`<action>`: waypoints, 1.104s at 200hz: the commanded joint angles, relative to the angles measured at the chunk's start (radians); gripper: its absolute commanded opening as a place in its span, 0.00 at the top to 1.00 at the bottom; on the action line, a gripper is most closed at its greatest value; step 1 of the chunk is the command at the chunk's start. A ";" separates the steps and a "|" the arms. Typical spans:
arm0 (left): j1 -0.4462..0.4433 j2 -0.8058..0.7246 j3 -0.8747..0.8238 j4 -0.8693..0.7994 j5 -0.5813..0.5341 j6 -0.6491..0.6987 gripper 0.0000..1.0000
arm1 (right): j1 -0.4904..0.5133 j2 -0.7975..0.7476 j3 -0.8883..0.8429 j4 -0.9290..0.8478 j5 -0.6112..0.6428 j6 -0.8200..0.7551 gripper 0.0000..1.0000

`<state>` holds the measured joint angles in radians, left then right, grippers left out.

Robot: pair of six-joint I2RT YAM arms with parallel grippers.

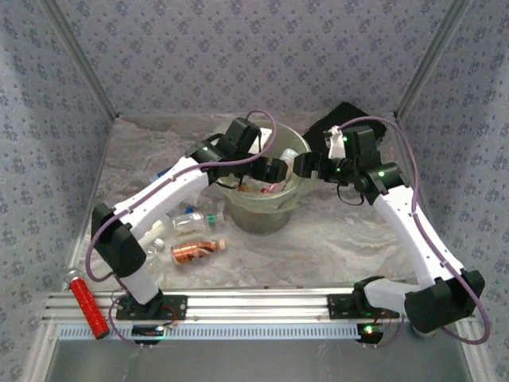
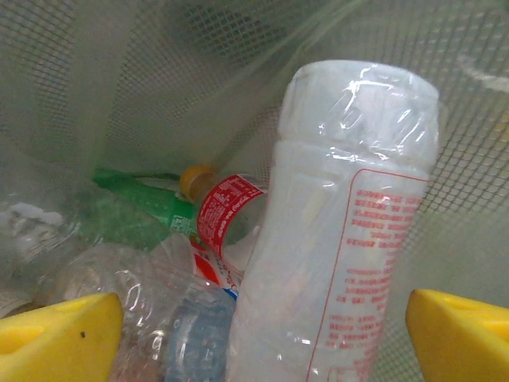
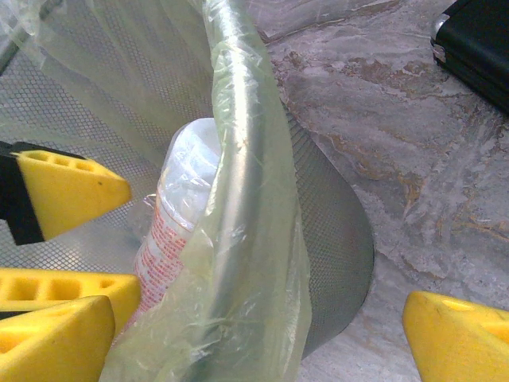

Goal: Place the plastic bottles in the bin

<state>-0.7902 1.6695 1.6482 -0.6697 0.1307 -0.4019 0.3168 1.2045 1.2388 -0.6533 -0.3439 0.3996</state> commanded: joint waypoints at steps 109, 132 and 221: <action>0.083 -0.196 0.084 -0.107 -0.138 0.083 0.12 | -0.001 0.006 0.013 0.006 -0.002 -0.012 0.05; 0.193 -0.283 0.057 -0.173 -0.176 0.077 0.11 | 0.001 0.012 0.010 0.012 -0.004 -0.010 0.05; 0.716 -0.423 -0.361 -0.180 -0.034 0.055 0.01 | -0.001 0.017 0.005 0.014 -0.009 -0.024 0.05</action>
<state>-0.1047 1.2388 1.3876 -0.8394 -0.0063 -0.3332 0.3168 1.2148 1.2388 -0.6495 -0.3443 0.3988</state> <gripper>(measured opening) 0.996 0.953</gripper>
